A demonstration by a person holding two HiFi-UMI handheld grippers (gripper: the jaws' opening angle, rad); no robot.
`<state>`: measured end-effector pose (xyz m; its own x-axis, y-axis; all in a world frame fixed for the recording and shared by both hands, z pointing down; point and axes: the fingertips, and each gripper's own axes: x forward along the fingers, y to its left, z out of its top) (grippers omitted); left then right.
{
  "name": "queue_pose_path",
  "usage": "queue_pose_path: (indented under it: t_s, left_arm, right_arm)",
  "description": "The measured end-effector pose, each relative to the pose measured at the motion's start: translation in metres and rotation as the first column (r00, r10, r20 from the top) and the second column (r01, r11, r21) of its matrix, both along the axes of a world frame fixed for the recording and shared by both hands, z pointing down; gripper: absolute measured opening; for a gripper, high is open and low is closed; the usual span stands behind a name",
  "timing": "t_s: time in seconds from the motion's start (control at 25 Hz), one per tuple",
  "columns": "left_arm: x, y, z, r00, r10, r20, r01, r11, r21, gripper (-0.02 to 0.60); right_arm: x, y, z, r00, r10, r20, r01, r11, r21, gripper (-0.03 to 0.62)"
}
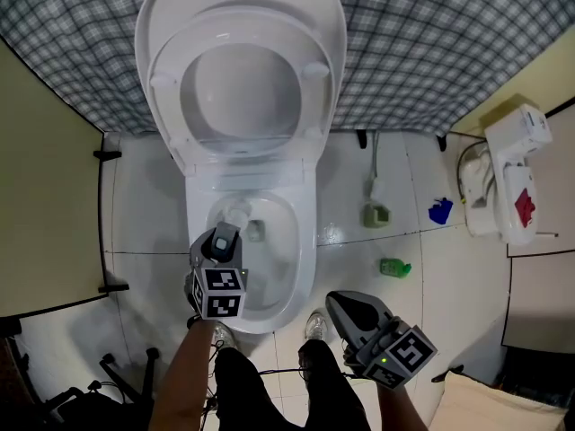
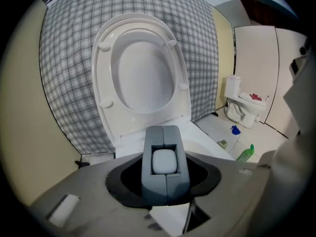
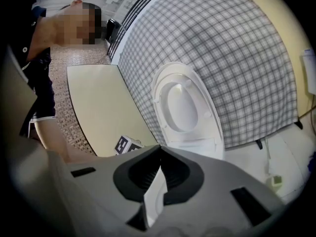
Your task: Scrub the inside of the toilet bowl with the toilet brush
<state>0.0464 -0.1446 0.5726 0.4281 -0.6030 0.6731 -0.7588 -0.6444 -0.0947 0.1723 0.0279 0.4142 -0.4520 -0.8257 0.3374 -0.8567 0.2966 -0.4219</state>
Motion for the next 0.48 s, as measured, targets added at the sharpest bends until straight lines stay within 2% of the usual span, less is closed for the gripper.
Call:
queue_pose_path:
  t_s: [0.24,0.36,0.48]
  left_arm:
    - [0.019,0.009,0.043,1.000,0.024,0.010,-0.023,0.995,-0.097,0.189]
    - [0.025,0.017,0.042,0.999,0.049,0.008,-0.048,0.995,-0.091,0.189]
    - [0.027,0.030,0.024,0.996,0.082,-0.030,-0.085,0.993,-0.088,0.189]
  right_arm:
    - [0.013,0.008,0.005,1.000,0.018,-0.011,-0.018,1.000,-0.017,0.000]
    - [0.021,0.011,0.006,0.999,0.029,-0.020,-0.029,0.999,-0.019,0.000]
    - [0.023,0.012,0.006,0.999,0.033,-0.026,-0.034,0.999,-0.013,0.000]
